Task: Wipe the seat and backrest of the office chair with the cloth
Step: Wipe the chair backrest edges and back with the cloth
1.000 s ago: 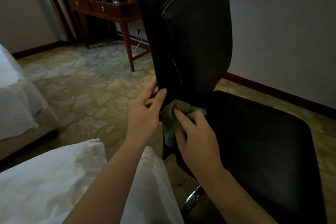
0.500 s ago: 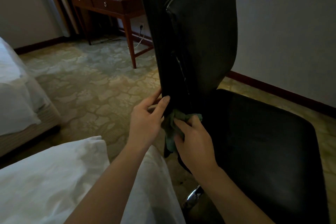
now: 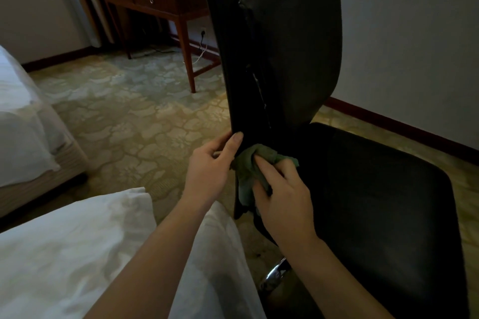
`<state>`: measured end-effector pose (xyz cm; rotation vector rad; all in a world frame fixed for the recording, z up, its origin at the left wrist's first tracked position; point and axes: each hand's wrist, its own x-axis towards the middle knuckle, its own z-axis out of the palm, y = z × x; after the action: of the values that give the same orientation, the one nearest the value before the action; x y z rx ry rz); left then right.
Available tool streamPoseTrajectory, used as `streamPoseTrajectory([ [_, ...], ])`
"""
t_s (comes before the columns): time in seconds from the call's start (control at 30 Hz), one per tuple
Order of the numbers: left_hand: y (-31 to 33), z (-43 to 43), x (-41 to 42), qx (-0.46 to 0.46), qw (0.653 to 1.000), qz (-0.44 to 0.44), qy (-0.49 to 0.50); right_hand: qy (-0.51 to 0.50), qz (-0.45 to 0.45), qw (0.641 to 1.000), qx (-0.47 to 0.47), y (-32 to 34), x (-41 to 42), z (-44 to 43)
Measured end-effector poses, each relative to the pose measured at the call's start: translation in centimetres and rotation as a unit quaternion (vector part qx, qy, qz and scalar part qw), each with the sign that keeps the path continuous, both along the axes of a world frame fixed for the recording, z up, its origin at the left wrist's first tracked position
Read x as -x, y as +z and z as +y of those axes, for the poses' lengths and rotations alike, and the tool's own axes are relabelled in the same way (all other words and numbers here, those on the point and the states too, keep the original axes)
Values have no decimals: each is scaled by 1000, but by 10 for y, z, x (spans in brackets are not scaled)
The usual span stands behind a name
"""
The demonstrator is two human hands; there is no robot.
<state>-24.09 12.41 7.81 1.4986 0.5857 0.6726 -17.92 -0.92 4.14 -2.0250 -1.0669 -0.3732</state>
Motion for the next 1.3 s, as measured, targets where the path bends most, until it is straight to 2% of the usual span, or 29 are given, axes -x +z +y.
streamPoseTrajectory([
  [0.1, -3, -1, 0, 31, 999, 10, -2, -16, 0, 1000, 7, 1, 0, 14],
  [0.23, -7, 0, 0, 28, 999, 11, 13, -33, 21, 998, 39, -8, 6, 22],
  [0.33, -8, 1, 0, 18, 1000, 22, 10, -52, 40, 992, 105, -18, 6, 18],
  [0.47, -5, -1, -1, 32, 999, 11, 3, -31, 128, 973, 192, -35, 6, -3],
  [0.6, -7, 1, 0, 32, 999, 7, -1, -33, 153, 976, 154, -51, 17, -24],
  [0.77, -7, 1, 0, 32, 999, 8, 0, -19, 106, 994, 35, -42, 17, -24],
  [0.83, -7, 0, 0, 27, 1000, 9, -1, -16, 77, 997, 22, -31, 13, -16],
  [1.03, -9, 3, 0, 1, 1000, 20, -2, -28, 57, 994, 90, -20, 7, 8],
  [1.2, -13, 8, 2, 24, 998, 51, -31, -54, 44, 993, 97, -33, 8, 15],
  [1.3, -13, 6, 2, 49, 998, 39, -30, -63, 62, 985, 148, -45, 8, 14],
])
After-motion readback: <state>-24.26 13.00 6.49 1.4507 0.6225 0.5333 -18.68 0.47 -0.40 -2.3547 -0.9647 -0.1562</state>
